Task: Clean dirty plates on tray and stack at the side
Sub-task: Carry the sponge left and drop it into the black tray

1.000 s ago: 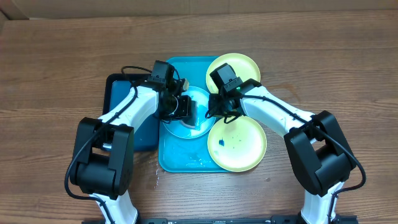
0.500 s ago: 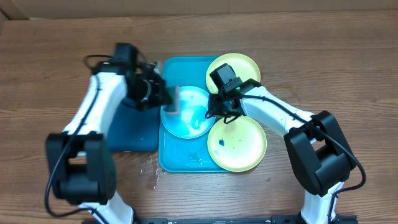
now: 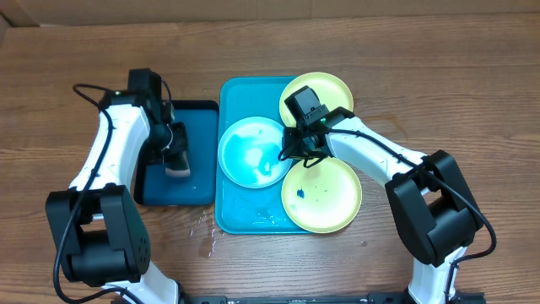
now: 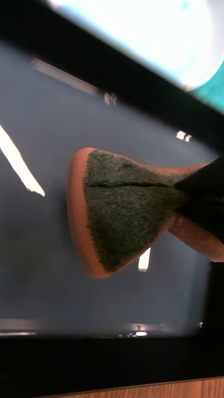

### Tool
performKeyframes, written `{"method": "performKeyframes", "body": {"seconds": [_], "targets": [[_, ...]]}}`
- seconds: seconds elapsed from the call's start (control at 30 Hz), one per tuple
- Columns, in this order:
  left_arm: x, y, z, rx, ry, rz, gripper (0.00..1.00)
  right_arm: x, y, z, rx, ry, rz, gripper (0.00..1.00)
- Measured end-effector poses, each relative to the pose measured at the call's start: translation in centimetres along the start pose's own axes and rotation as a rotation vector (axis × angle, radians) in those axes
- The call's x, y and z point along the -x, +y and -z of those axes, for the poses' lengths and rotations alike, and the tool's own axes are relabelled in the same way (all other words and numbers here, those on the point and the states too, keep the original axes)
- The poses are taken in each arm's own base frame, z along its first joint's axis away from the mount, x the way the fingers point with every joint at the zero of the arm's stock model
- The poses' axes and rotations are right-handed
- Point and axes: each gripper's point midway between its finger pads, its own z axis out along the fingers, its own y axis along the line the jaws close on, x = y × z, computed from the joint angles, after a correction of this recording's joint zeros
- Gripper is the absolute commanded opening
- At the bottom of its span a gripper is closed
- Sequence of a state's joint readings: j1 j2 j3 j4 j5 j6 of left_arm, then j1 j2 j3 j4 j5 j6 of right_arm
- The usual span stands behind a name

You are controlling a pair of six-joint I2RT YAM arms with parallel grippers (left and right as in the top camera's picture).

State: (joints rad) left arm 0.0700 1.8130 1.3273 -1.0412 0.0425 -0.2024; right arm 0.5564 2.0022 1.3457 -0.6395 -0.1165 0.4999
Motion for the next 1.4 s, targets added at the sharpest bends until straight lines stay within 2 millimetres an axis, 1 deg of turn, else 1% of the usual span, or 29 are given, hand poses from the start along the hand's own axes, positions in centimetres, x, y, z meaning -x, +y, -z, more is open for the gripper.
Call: {"method": "performKeyframes", "body": {"seconds": [0.1, 0.17, 0.23, 0.27, 0.3, 0.37, 0.43, 0.47, 0.53, 0.57, 0.6, 0.63, 0.73, 0.83, 0.9, 1.4], "targets": [[-0.5, 0.6, -1.3, 0.025, 0.002, 0.005, 0.04, 0.0, 0.0, 0.0, 0.000, 0.000, 0.000, 0.04], [-0.9, 0.8, -2.1, 0.034, 0.008, 0.006, 0.07, 0.0, 0.0, 0.0, 0.000, -0.001, 0.000, 0.04], [-1.2, 0.9, -2.4, 0.035, 0.013, 0.007, 0.31, 0.0, 0.0, 0.0, -0.001, 0.000, 0.000, 0.04], [-1.2, 0.9, -2.4, 0.034, 0.013, 0.006, 0.47, 0.0, 0.0, 0.0, 0.000, 0.000, 0.000, 0.04], [-1.2, 0.8, -2.4, 0.029, 0.013, 0.009, 0.55, 0.0, 0.0, 0.0, 0.000, -0.001, 0.000, 0.04], [-1.5, 0.7, -2.4, 0.019, 0.027, 0.012, 0.62, 0.0, 0.0, 0.0, 0.000, 0.000, 0.000, 0.04], [-1.9, 0.7, -2.0, 0.012, 0.050, 0.020, 0.65, 0.0, 0.0, 0.0, 0.000, 0.000, 0.000, 0.04], [-1.9, 0.6, -1.4, 0.006, 0.059, 0.028, 0.66, 0.0, 0.0, 0.0, 0.000, -0.001, 0.000, 0.04], [-1.1, 0.5, -0.2, -0.003, 0.047, 0.035, 0.69, 0.0, 0.0, 0.0, 0.000, 0.000, 0.000, 0.04], [-0.5, 0.5, 0.8, -0.009, 0.035, 0.048, 0.74, 0.0, 0.0, 0.0, 0.000, 0.000, 0.000, 0.04], [0.2, 0.4, 1.6, -0.017, 0.016, 0.057, 0.83, 0.0, 0.0, 0.0, 0.000, -0.001, 0.000, 0.04], [0.9, 0.5, 2.5, -0.022, -0.003, 0.067, 1.00, 0.0, 0.0, 0.0, -0.001, 0.000, -0.001, 0.04], [2.9, 0.8, 5.2, -0.042, -0.074, 0.112, 1.00, 0.0, 0.0, 0.0, 0.000, 0.000, 0.000, 0.04], [4.2, 1.3, 7.0, -0.052, -0.132, 0.136, 1.00, 0.0, 0.0, 0.0, 0.000, 0.000, 0.000, 0.04], [5.1, 1.6, 7.6, -0.059, -0.169, 0.150, 1.00, 0.0, 0.0, 0.0, 0.000, 0.000, 0.000, 0.04], [5.3, 1.6, 7.7, -0.061, -0.177, 0.158, 1.00, 0.0, 0.0, 0.0, 0.000, 0.000, 0.000, 0.04]]}}
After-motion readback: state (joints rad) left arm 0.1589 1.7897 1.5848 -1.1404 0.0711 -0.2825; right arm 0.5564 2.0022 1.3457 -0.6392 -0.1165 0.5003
